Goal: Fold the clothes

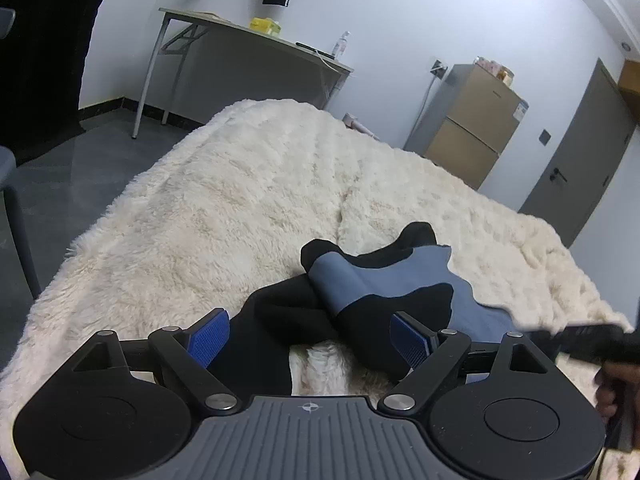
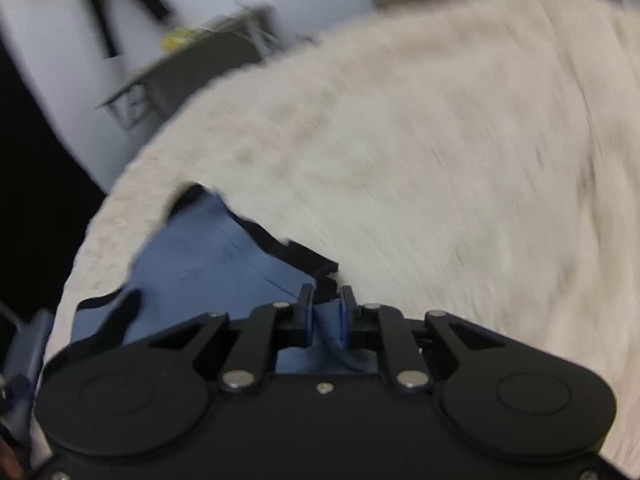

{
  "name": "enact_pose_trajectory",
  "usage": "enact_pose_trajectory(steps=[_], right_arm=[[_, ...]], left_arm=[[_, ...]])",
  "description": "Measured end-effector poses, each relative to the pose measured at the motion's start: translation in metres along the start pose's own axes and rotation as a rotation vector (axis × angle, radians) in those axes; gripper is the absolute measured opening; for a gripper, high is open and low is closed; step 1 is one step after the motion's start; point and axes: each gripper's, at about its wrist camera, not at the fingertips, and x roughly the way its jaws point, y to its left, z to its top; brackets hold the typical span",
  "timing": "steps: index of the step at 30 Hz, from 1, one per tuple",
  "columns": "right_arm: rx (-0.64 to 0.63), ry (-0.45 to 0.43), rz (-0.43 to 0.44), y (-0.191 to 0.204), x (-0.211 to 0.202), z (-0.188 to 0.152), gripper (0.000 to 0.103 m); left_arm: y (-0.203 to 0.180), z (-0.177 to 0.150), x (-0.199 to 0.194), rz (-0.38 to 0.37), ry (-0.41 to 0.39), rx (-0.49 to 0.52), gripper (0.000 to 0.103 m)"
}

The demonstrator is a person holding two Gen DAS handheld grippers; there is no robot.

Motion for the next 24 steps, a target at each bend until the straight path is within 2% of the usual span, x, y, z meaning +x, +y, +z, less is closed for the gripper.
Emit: enact_pose_trajectory(steps=[4,7,10,13,17,18,19,20,21,23,24], right_arm=[[-0.087,-0.133,0.084,0.037,-0.025,0.028,0.01],[-0.133,-0.242,0.109,0.057,-0.049,0.051,0.01],[-0.118,-0.339,0.103,0.06,-0.071,0.073,0.01],[-0.113,-0.425,0.054,0.053,-0.092,0.091,0.01],[-0.079,-0.514,-0.107,0.027,-0.111,0.106,0.01],[-0.053,-0.531,-0.161,0.016,-0.114,0.107,0.01],[-0.006,-0.537,-0.251,-0.004,-0.115,0.108,0.01],[0.015,-0.536,-0.296,-0.013,-0.115,0.108,0.01],[0.034,-0.502,-0.362,-0.026,-0.11,0.104,0.01],[0.086,-0.397,-0.547,-0.061,-0.098,0.093,0.017],[0.126,-0.301,-0.61,-0.079,-0.088,0.085,0.02]], left_arm=[[0.001,0.0,-0.001,-0.001,0.0,-0.006,0.084],[0.001,0.001,-0.003,-0.003,-0.004,-0.003,0.084],[0.0,0.0,-0.004,-0.004,-0.006,-0.001,0.084],[0.0,0.0,-0.004,-0.005,-0.009,-0.002,0.084],[0.0,0.0,-0.004,-0.007,-0.013,-0.003,0.084],[0.0,0.0,-0.004,-0.008,-0.013,-0.003,0.084],[0.0,0.001,-0.004,-0.008,-0.013,-0.003,0.084],[0.0,0.001,-0.004,-0.009,-0.012,-0.003,0.084],[0.0,0.001,-0.004,-0.01,-0.012,-0.001,0.084],[-0.001,0.001,-0.004,-0.011,-0.011,0.003,0.084],[-0.001,0.001,-0.004,-0.011,-0.013,0.003,0.084]])
